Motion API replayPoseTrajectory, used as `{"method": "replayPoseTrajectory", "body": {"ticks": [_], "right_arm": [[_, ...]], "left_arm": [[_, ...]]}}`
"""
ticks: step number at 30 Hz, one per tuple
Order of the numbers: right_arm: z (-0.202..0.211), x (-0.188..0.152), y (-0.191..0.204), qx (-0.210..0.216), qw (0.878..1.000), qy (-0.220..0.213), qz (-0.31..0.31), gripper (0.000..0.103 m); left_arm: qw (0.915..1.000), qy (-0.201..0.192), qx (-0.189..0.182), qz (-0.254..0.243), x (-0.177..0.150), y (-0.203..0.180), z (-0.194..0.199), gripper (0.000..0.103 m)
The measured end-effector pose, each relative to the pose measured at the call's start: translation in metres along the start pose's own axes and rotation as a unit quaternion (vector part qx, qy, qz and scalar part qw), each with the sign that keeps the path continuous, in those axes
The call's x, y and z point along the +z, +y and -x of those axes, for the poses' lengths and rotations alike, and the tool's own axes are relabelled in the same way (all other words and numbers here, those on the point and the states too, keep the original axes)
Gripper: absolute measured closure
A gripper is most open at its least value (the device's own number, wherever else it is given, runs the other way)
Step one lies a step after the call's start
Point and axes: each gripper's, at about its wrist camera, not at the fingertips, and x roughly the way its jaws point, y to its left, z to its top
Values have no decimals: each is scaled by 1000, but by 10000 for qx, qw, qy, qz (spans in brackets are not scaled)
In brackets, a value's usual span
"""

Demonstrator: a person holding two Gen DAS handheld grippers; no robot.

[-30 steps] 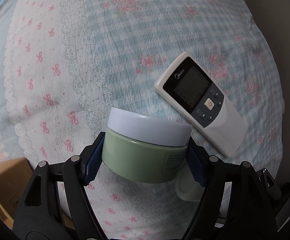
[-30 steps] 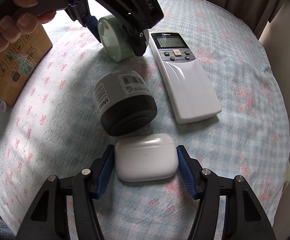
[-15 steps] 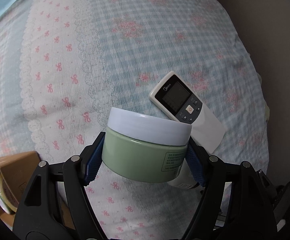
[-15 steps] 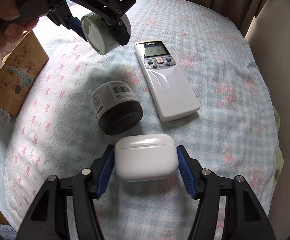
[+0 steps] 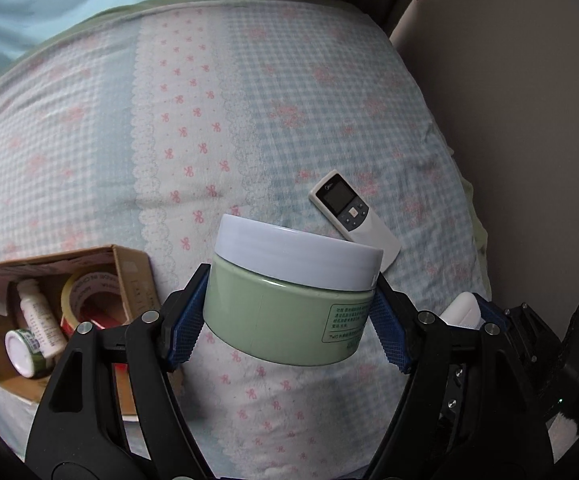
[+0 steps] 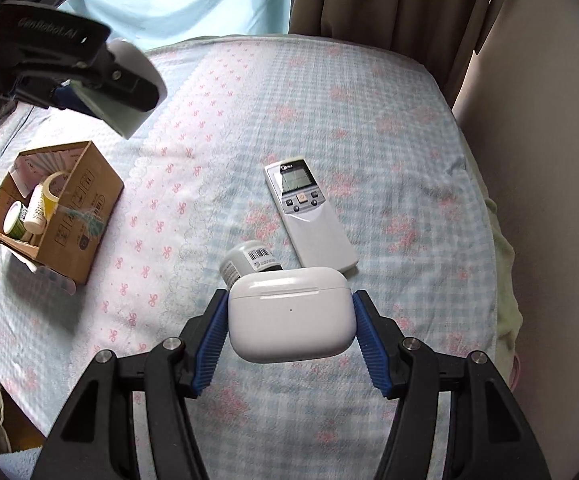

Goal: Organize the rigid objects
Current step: 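Carry the pale green jar and earbud case over the cardboard box with both grippers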

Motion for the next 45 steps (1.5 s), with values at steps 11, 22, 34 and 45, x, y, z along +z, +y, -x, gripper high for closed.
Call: {"method": "replayPoseTrajectory", "body": {"ticks": [11, 22, 34, 45], "right_arm": [[93, 61, 92, 213, 9974, -536, -440, 46], [96, 107, 222, 884, 9884, -648, -1054, 46], [19, 133, 307, 1191, 9870, 56, -1080, 46], [-89, 125, 331, 1389, 9759, 1166, -1215, 46]], "left_arm": [[9992, -303, 57, 249, -45, 122, 117, 32], [9980, -311, 277, 471, -32, 276, 167, 32], [9979, 198, 309, 538, -7, 375, 102, 32], [9959, 724, 503, 216, 0, 395, 13, 32]]}}
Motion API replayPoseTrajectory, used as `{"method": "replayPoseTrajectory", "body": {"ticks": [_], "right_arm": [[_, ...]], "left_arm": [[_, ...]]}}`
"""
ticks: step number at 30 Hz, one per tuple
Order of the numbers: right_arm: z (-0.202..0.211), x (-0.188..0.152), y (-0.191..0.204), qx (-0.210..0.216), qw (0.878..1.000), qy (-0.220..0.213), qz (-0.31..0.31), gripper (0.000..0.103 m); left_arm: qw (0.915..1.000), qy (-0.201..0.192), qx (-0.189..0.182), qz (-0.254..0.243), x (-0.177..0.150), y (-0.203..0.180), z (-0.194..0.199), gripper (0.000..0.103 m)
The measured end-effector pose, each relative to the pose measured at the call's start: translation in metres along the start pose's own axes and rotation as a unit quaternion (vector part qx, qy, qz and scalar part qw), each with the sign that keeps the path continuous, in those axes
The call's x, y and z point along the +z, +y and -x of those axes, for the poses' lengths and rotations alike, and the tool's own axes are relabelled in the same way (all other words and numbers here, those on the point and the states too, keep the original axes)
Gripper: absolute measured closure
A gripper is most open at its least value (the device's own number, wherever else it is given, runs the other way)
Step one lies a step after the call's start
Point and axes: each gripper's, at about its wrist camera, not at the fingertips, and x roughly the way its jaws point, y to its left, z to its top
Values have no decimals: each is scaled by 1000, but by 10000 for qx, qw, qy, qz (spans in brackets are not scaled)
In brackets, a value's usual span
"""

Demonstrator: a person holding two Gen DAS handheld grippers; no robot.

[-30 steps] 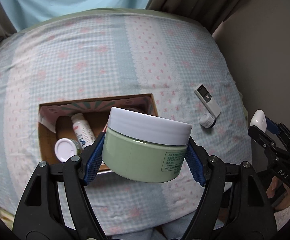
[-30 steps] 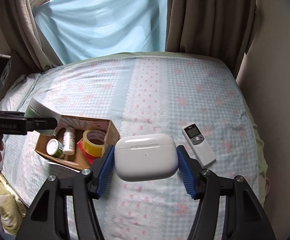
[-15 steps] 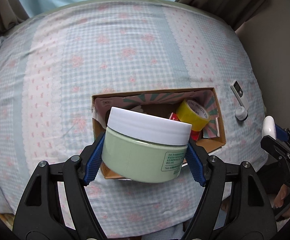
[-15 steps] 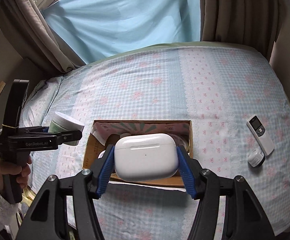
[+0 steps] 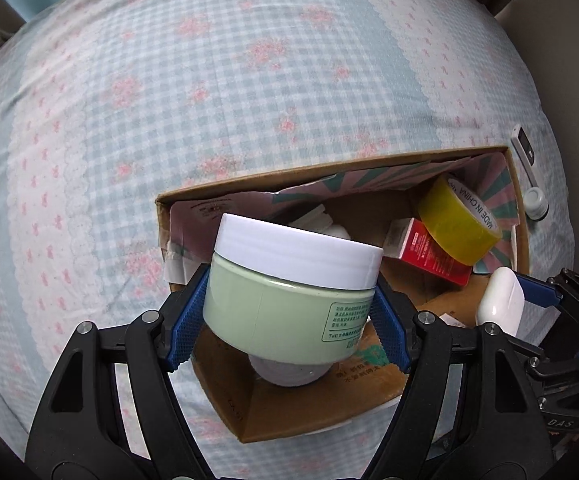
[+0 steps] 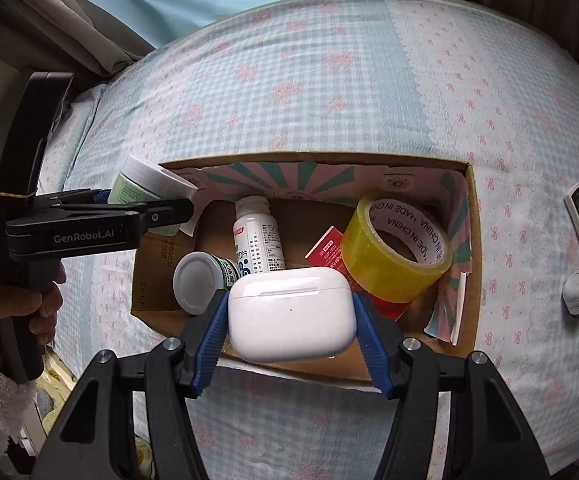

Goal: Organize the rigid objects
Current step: 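Carry the pale green jar and earbud case over the cardboard box with both grippers, then open both grippers to drop the jar and earbud case into the box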

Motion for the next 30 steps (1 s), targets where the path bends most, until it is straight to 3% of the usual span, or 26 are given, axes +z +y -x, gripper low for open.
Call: {"method": "replayPoseTrajectory", "body": {"ticks": [5, 13, 14, 15, 16, 19, 22, 30], "right_arm": [[-45, 1, -7, 143, 9988, 385, -255, 46], [-74, -1, -12, 12, 9969, 751, -242, 46], [-76, -1, -12, -6, 9967, 787, -201, 46], [-77, -2, -12, -13, 9965, 824, -169, 46], [-77, -4, -12, -43, 9963, 848, -150, 44], [-68, -11, -15, -43, 9975, 685, -164, 0], [-62, -20, -22, 246, 9962, 757, -365, 0], [-41, -31, -27, 34, 9979, 539, -360, 0]], "left_arm": [[9993, 292, 107, -226, 1, -2, -31, 32], [9978, 310, 314, -487, 0, -15, -48, 29], [9980, 296, 278, -487, 1, -16, -47, 18], [9982, 263, 256, -473, 2, -16, -45, 0], [9987, 206, 89, -464, 2, -16, -41, 0], [9988, 111, 170, -447, 6, -17, -30, 0], [9996, 44, 50, -268, 5, -9, -19, 0], [9999, -73, 98, 71, -3, -2, 0, 0]]}}
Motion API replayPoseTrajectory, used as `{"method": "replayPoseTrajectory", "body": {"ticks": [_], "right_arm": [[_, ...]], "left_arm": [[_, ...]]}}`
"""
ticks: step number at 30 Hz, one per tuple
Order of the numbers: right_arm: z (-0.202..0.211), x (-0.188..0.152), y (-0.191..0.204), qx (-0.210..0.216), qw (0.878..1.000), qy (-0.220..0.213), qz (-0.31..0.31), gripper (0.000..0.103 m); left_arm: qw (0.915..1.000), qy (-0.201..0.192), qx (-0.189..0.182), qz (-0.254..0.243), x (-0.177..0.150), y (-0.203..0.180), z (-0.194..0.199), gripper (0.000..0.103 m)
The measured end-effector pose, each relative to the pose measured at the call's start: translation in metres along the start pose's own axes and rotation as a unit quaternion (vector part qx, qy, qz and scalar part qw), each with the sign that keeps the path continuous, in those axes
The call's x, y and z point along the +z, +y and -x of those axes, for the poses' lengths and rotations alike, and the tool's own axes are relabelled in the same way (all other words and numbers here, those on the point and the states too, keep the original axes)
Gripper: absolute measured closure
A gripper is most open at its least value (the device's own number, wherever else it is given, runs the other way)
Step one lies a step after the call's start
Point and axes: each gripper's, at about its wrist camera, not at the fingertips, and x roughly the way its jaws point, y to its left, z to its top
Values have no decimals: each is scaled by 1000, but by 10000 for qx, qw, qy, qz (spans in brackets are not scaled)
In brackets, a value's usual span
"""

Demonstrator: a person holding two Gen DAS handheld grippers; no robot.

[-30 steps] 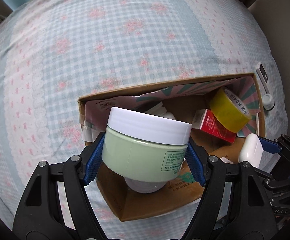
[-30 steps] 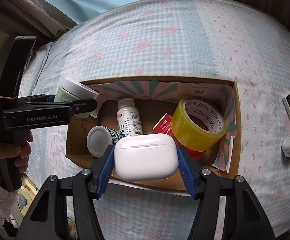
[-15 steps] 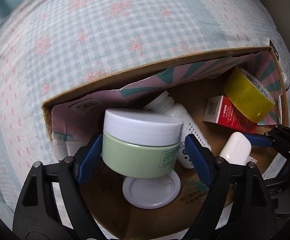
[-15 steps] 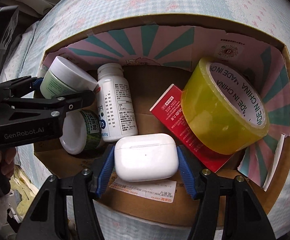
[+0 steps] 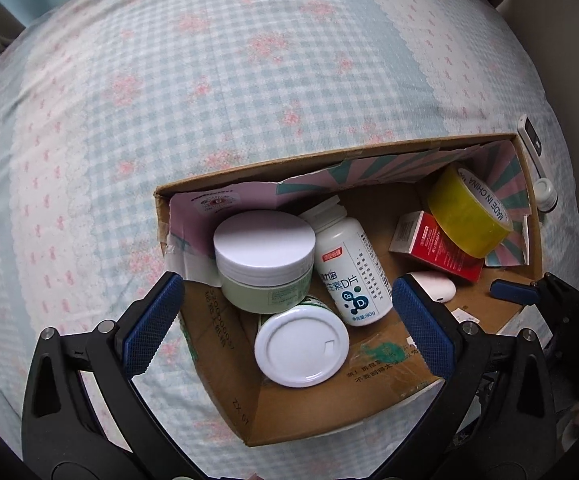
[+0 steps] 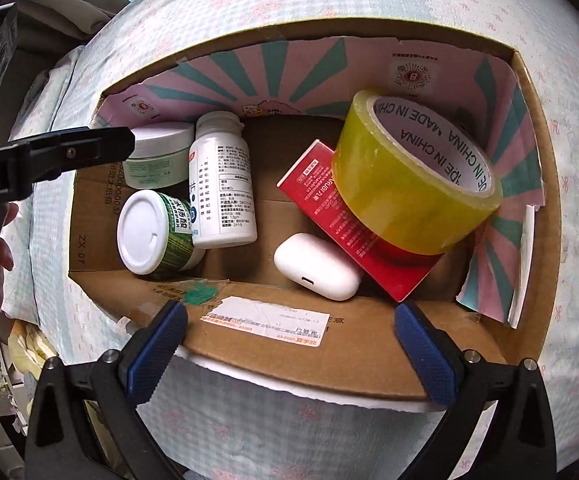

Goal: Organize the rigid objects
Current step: 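Open both grippers to drop the jar and earbud case into the box, then move both grippers back toward the black-and-white jar and white remote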

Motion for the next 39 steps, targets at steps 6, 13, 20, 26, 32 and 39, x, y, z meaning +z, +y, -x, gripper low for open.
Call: {"method": "replayPoseTrajectory", "body": {"ticks": [6, 13, 20, 26, 32, 39], "right_arm": [[18, 2, 1, 33, 10000, 2, -31, 0], [40, 6, 17, -202, 9998, -67, 2, 0], [85, -6, 35, -475, 9966, -580, 327, 0], [148, -18, 35, -772, 9897, -1162, 332, 0], [220, -29, 11, -1110, 9769, -1800, 301, 0], [288, -40, -35, -1621, 9584, -2321, 373, 0]], "left_arm": [[9999, -89, 18, 121, -11, 2, 22, 0], [9988, -271, 103, 403, -22, 5, 55, 0], [9945, -583, 105, 861, -41, 4, 106, 0], [9902, -864, 98, 1096, -53, -10, 148, 0], [9869, -1178, 124, 1092, -58, -38, 185, 0], [9832, -1435, 117, 1122, -59, -79, 209, 0]]}}
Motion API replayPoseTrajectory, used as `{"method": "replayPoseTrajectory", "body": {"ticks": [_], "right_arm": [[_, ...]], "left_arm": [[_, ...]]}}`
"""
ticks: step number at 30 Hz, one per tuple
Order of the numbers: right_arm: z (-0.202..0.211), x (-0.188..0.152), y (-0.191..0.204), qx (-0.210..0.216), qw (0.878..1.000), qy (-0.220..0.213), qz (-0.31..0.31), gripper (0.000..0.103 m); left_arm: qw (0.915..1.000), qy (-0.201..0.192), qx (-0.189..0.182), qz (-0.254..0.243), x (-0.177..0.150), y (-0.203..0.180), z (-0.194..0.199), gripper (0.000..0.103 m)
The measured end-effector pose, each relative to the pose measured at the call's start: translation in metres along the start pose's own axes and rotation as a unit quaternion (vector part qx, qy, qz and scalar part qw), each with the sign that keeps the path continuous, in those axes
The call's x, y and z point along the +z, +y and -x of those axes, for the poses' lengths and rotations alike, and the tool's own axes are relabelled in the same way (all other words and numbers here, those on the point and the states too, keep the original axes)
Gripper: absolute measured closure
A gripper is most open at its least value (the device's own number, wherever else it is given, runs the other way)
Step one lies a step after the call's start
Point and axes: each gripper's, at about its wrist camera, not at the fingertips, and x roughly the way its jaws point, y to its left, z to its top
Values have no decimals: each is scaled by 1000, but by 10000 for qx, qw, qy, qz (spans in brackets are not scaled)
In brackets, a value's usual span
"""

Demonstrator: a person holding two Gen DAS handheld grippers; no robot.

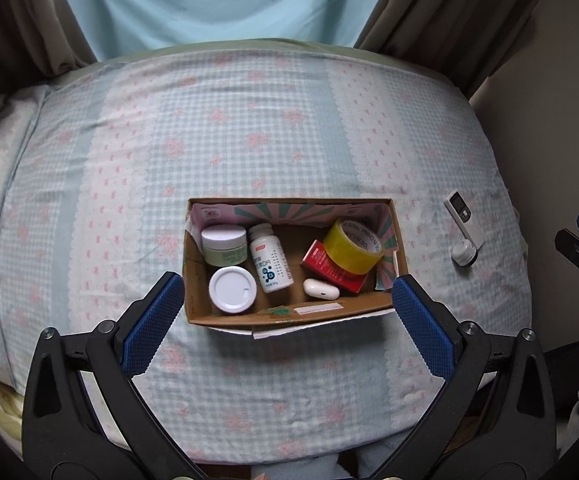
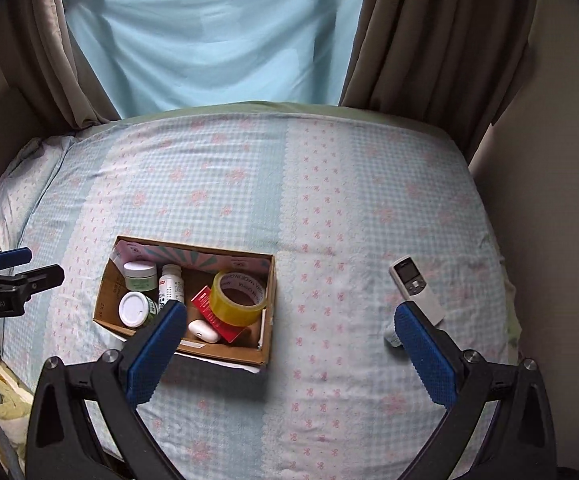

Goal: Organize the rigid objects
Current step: 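Move both grippers back toward the black-and-white jar and white remote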

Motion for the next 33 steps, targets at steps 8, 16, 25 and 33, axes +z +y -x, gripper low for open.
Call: {"method": "replayPoseTrajectory", "body": {"ticks": [8, 16, 25, 33], "right_arm": [[15, 9, -84, -68, 9992, -196, 331, 0], [1, 17, -165, 279, 9948, -257, 943, 0], [-43, 28, -232, 643, 9900, -52, 1255, 0], [-120, 30, -259, 1004, 9860, 490, 1238, 0]], "left_arm": [[9988, -360, 127, 305, -7, -71, 15, 0], [9953, -400, 248, 851, -2, -165, -1, 0], [9938, -44, 184, 1093, 20, -246, -51, 0], [9947, 758, -113, 680, 61, -311, -150, 0]]}}
